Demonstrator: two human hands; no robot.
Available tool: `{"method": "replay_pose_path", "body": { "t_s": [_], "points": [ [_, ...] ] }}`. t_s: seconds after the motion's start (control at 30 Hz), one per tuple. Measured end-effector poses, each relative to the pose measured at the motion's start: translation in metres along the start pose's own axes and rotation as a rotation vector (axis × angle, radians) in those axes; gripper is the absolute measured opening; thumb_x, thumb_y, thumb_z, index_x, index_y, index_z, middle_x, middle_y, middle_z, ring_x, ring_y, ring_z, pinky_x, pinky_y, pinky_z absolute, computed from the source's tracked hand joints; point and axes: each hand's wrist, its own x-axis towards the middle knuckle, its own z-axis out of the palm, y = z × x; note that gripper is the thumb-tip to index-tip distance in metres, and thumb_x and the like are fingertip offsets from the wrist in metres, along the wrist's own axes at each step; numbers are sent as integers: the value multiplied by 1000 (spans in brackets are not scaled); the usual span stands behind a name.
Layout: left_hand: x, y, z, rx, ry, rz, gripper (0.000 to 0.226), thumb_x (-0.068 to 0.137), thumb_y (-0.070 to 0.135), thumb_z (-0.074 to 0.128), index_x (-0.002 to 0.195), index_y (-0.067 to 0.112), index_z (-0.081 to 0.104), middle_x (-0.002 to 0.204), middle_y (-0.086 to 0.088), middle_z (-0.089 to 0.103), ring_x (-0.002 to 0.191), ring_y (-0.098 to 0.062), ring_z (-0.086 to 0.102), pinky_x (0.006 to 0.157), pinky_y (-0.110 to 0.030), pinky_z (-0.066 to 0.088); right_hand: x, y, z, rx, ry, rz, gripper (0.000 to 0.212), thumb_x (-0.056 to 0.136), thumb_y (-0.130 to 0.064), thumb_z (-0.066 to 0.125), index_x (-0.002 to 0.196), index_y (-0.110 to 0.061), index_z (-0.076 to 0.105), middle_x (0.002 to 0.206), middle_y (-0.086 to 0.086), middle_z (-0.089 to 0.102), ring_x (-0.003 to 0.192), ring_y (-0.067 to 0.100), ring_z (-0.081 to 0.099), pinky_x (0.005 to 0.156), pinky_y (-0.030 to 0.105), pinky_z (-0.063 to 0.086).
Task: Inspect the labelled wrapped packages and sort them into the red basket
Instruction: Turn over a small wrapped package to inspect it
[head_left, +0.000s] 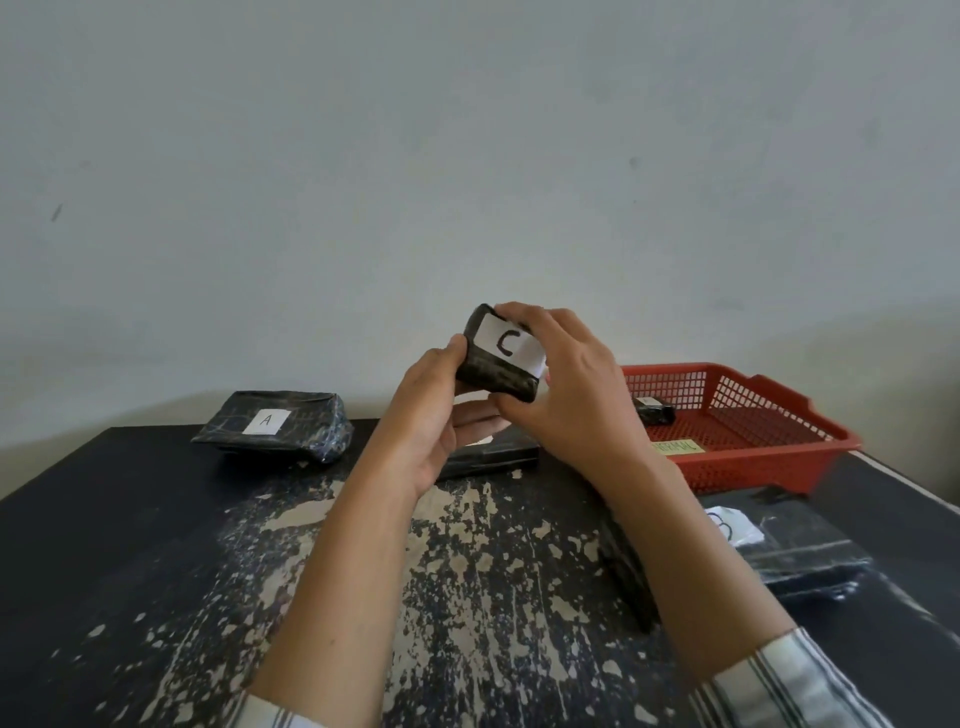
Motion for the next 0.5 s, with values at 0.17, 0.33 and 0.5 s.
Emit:
{"method": "replay_pose_path", "body": {
  "t_s": [0.17, 0.33, 0.5],
  "points": [
    [8, -10, 35, 184, 10, 2, 43, 111, 46, 35, 128, 17, 61, 117, -6, 75, 92, -18, 79, 90, -40, 62, -3, 32, -38, -109, -89, 80, 77, 83, -25, 82, 151, -23, 47, 136, -4, 59, 121, 14, 56, 89, 23, 40],
    [30, -47, 63, 339, 93, -15, 30, 111, 34, 36, 111, 19, 62, 108, -1, 76, 109, -20, 70, 100, -40, 54, -3, 75, -67, -290, -232, 107, 77, 84, -31, 80, 152, -24, 46, 142, -1, 58, 129, 23, 51, 93, 35, 45],
    [54, -96, 77, 550, 74, -2, 12, 107, 22, 47, 100, 24, 57, 113, 1, 70, 111, -21, 64, 89, -36, 49, 0, 122, -82, -373, -358, 156, 77, 83, -30, 79, 152, -23, 46, 141, 0, 58, 129, 24, 51, 90, 33, 44]
  ]
}}
